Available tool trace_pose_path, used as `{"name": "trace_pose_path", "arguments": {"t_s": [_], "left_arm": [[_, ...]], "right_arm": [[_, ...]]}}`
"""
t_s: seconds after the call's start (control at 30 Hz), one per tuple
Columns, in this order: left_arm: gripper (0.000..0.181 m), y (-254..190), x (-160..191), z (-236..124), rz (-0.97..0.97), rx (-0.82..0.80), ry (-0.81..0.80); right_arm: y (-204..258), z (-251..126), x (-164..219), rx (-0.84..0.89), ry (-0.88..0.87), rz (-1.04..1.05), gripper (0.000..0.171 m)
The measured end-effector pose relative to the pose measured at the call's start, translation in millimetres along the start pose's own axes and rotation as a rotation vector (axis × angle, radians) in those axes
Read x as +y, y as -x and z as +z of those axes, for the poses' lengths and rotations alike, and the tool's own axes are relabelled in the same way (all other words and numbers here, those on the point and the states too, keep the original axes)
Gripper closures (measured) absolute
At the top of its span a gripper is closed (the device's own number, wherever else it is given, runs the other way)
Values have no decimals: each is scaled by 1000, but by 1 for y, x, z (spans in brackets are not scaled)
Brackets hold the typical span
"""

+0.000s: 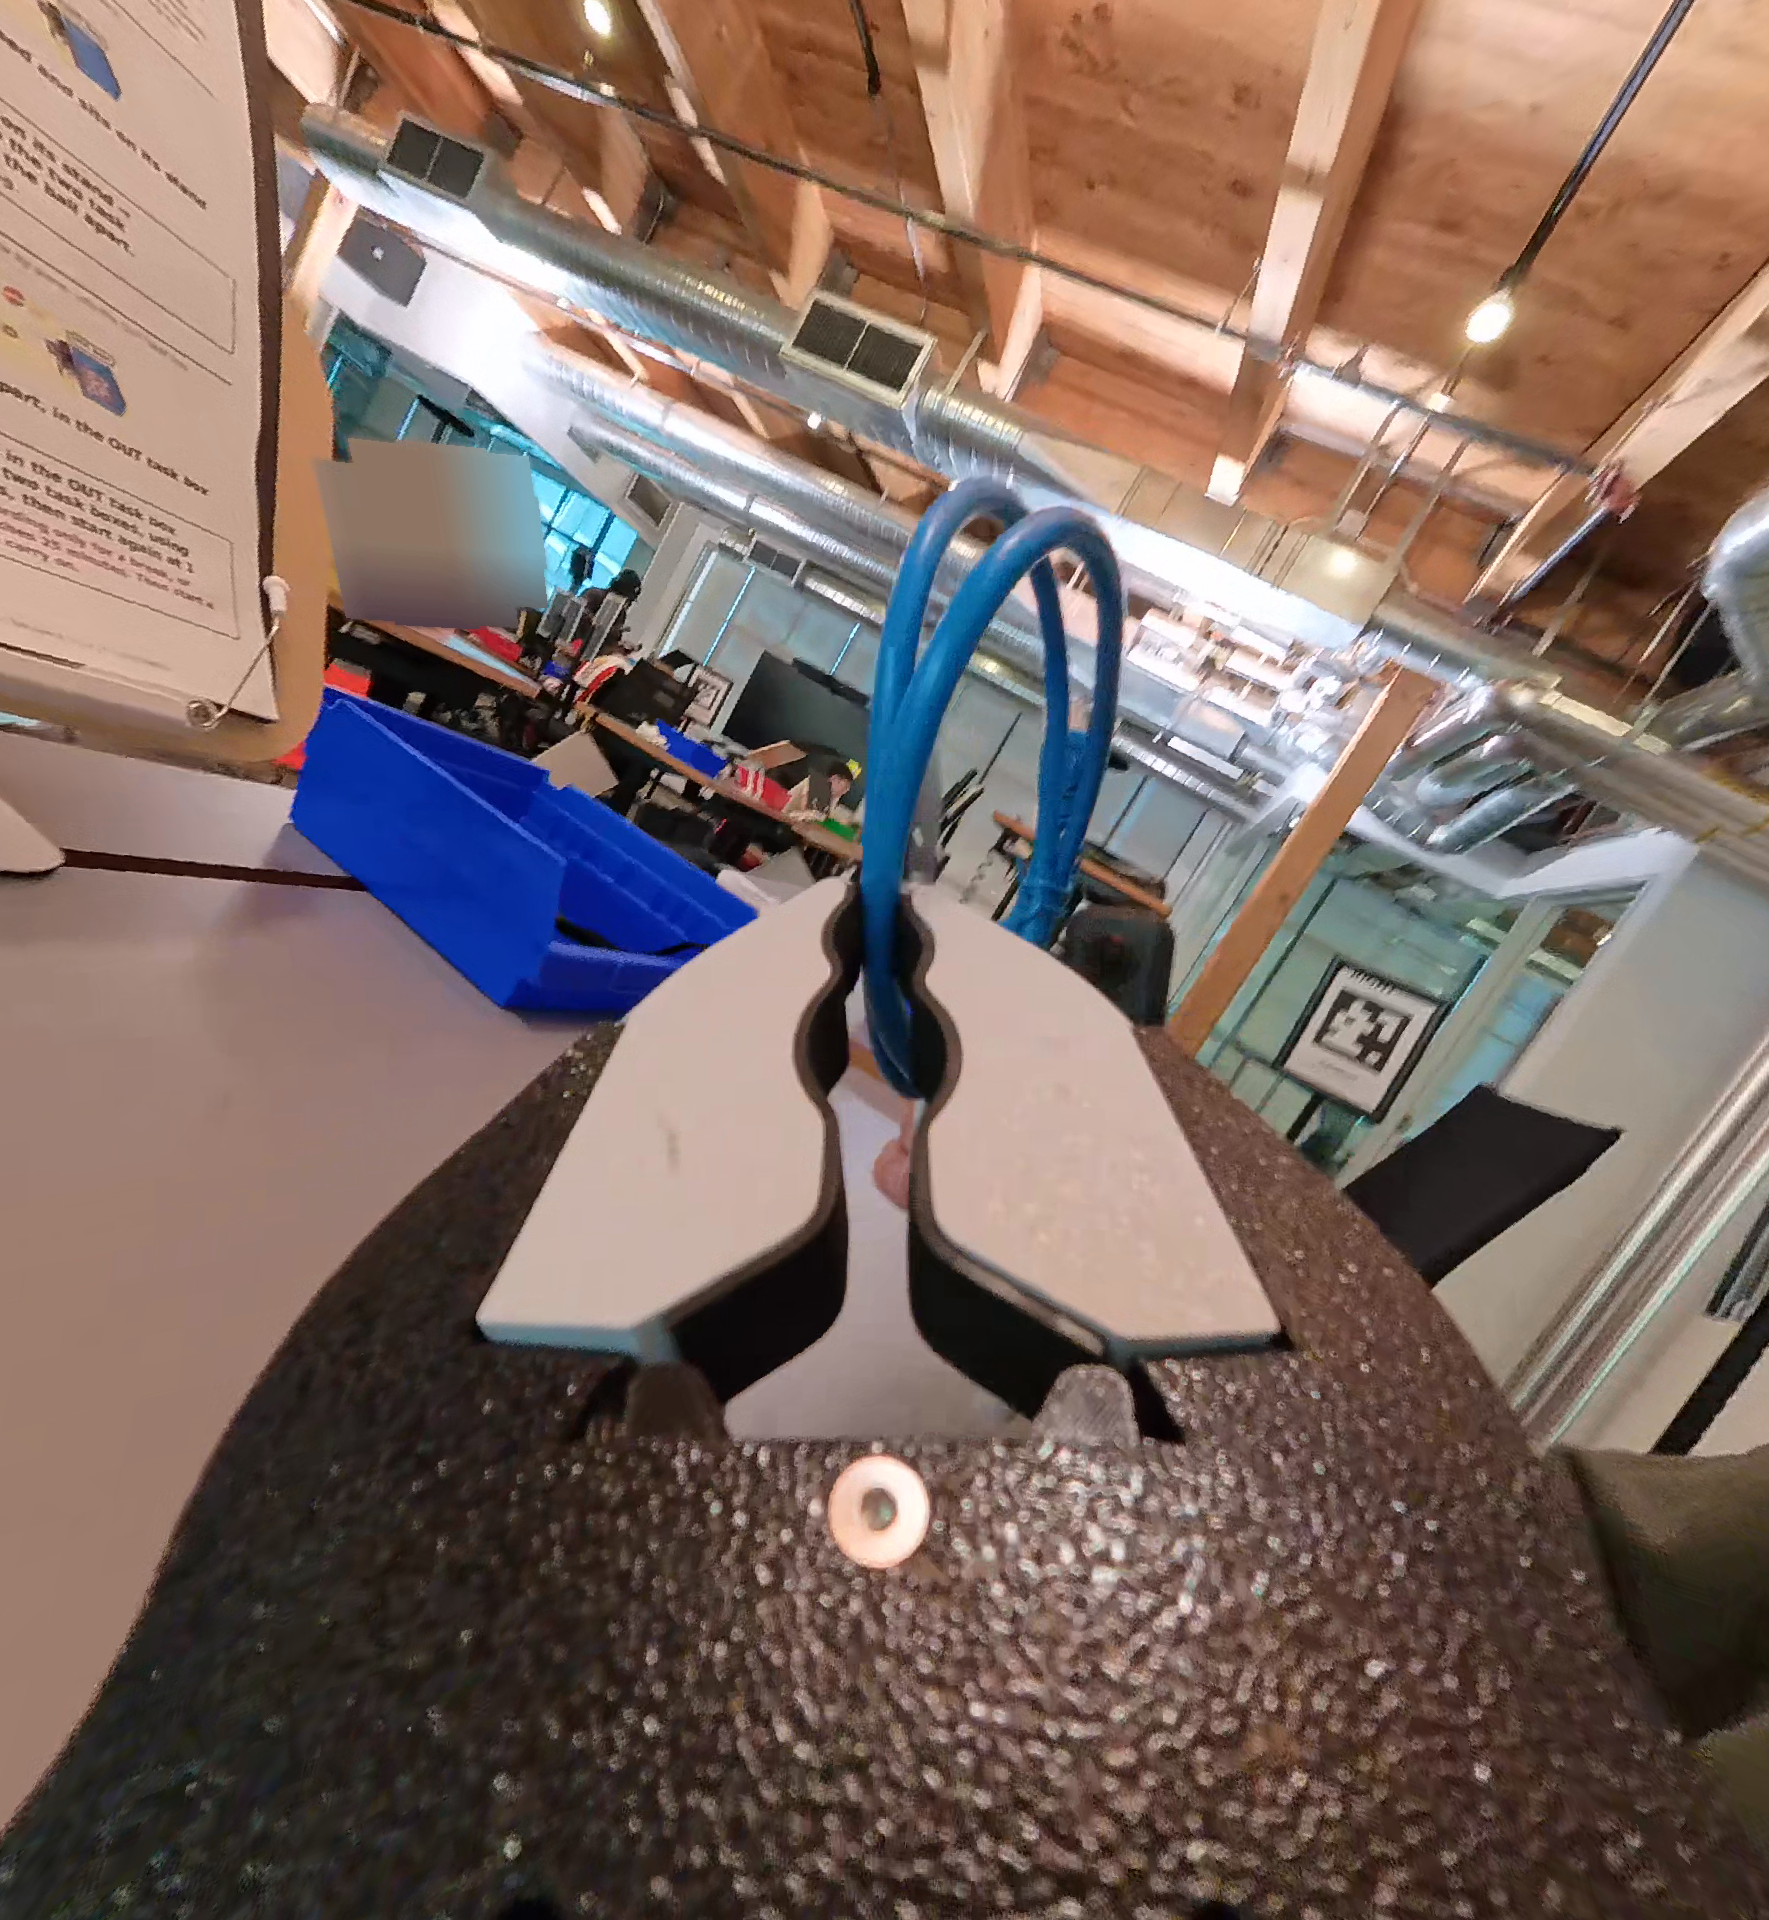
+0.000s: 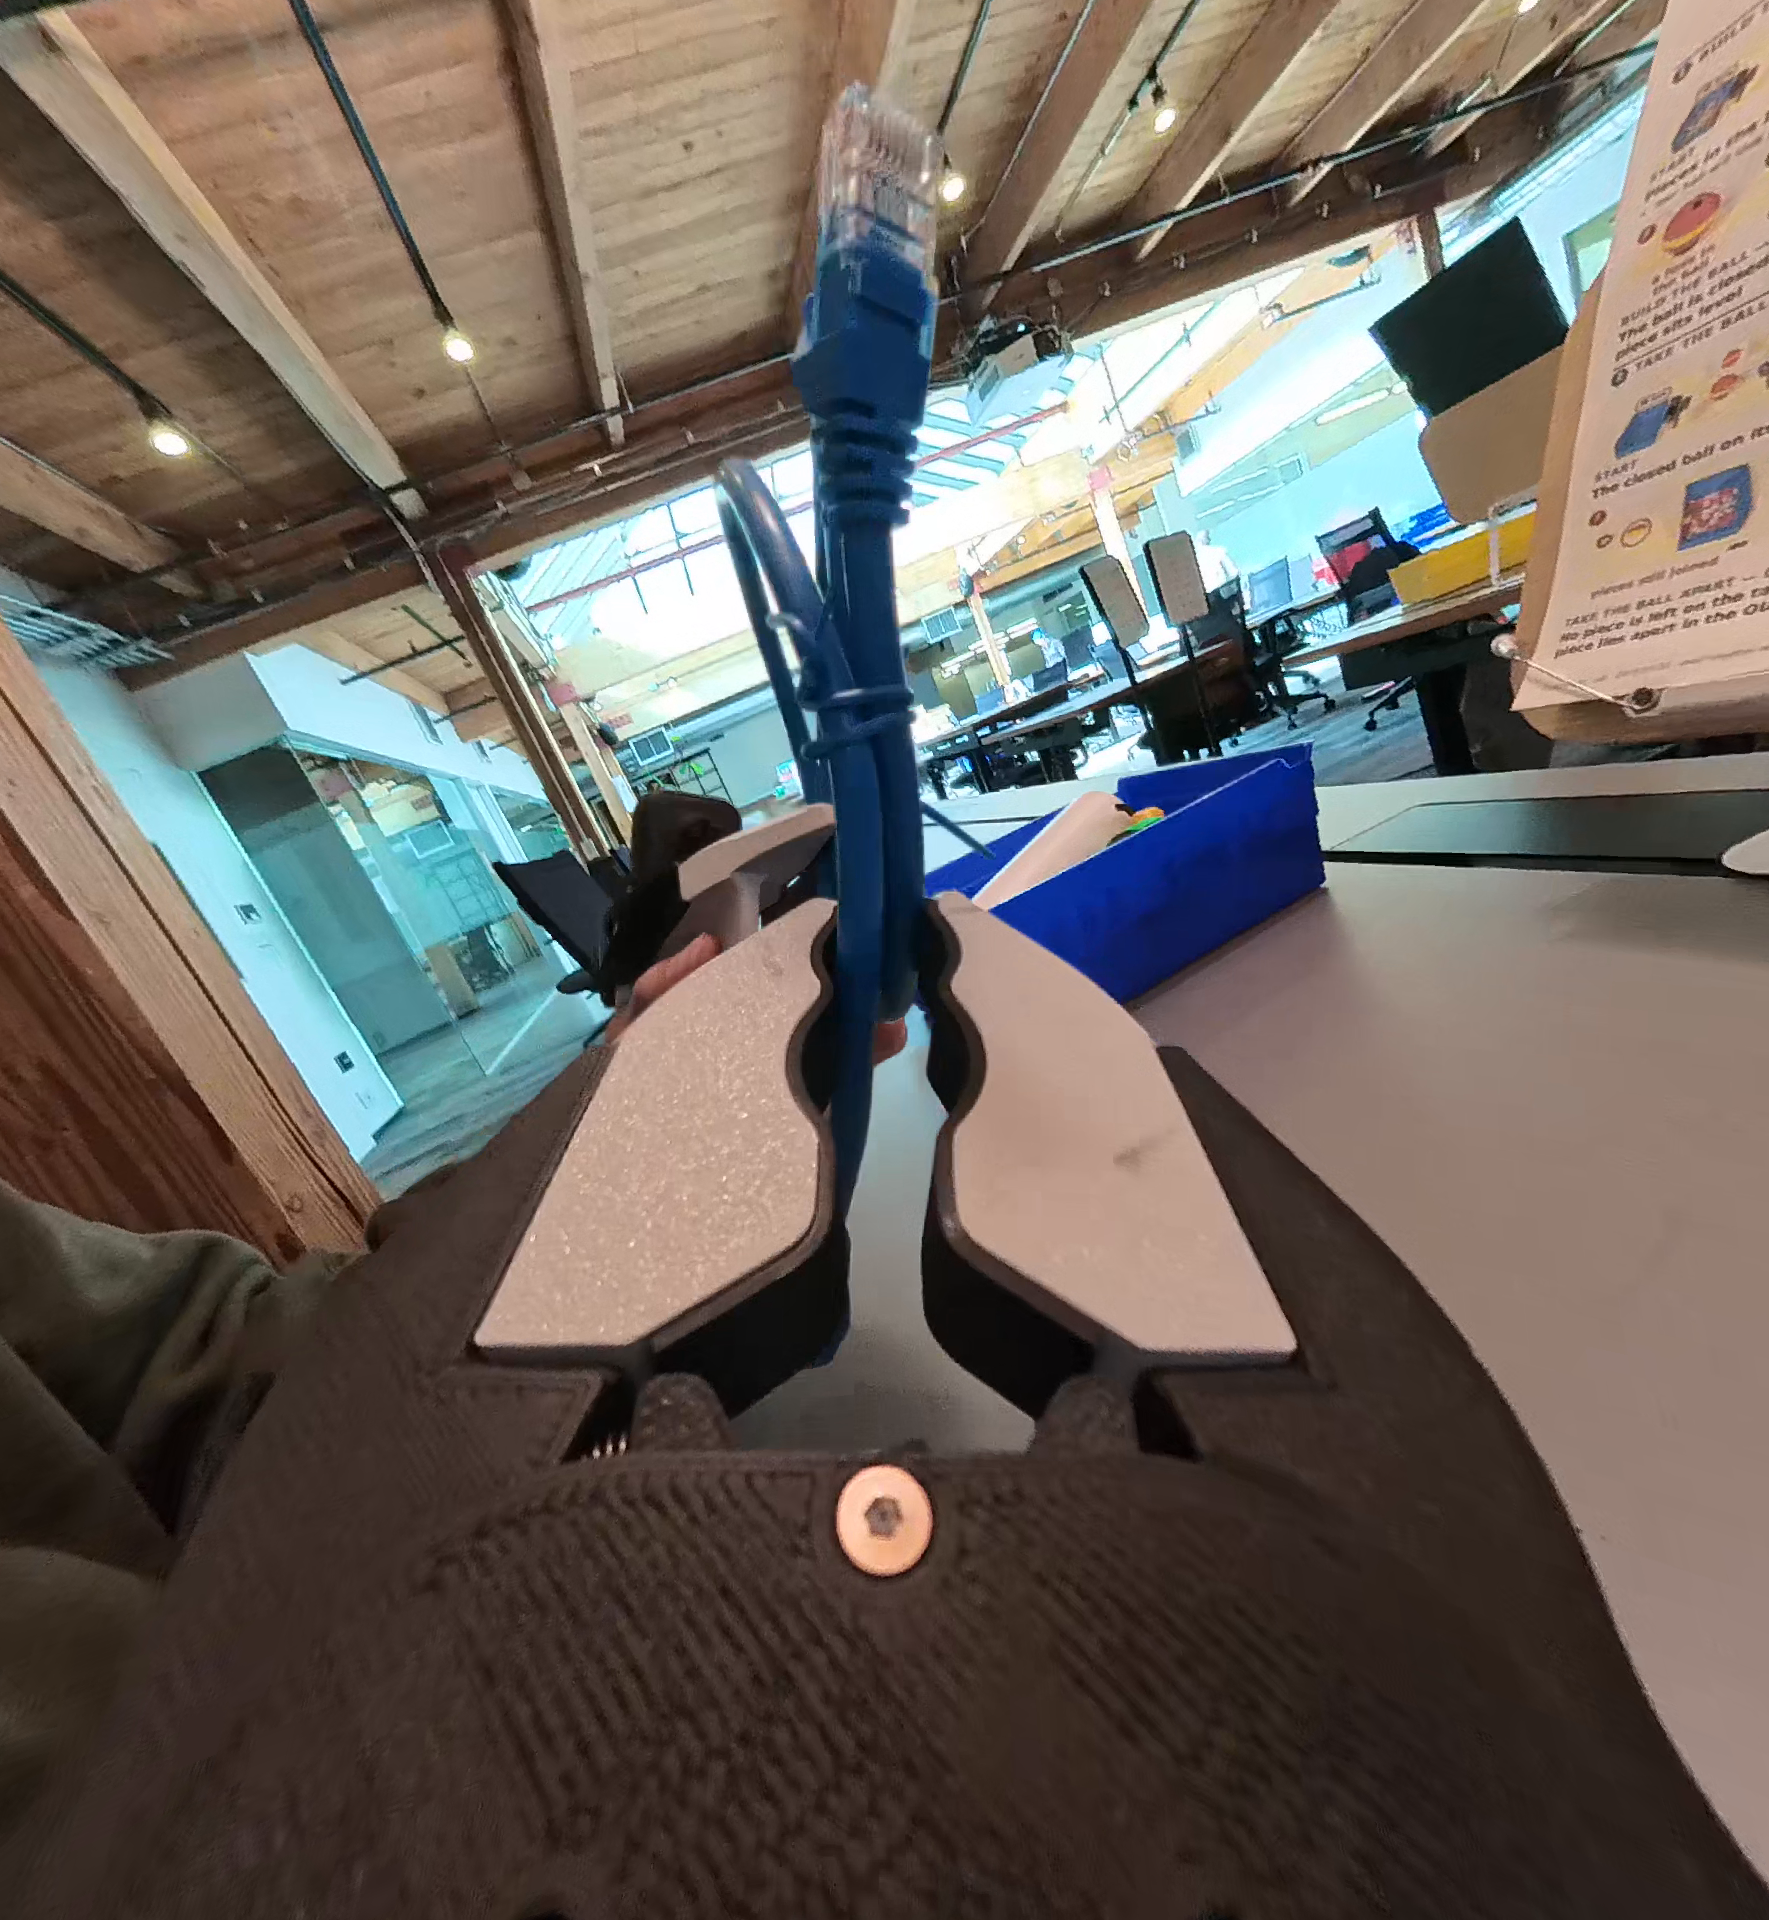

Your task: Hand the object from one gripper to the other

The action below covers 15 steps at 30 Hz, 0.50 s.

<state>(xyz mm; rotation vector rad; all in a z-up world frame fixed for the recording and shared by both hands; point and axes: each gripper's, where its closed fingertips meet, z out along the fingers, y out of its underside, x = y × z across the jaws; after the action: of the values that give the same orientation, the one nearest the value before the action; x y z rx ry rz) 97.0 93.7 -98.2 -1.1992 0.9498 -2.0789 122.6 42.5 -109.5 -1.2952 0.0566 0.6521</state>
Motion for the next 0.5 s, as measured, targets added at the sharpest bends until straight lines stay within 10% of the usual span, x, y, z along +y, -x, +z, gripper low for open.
{"name": "trace_pose_path", "arguments": {"t_s": [0.2, 0.5], "left_arm": [[113, 9, 11, 1, 210, -109, 148], [137, 19, 11, -8, 263, -114, 183]], "right_arm": [[-25, -29, -42, 187, 39, -159, 158], [-172, -143, -165, 1015, 187, -489, 158]]}}
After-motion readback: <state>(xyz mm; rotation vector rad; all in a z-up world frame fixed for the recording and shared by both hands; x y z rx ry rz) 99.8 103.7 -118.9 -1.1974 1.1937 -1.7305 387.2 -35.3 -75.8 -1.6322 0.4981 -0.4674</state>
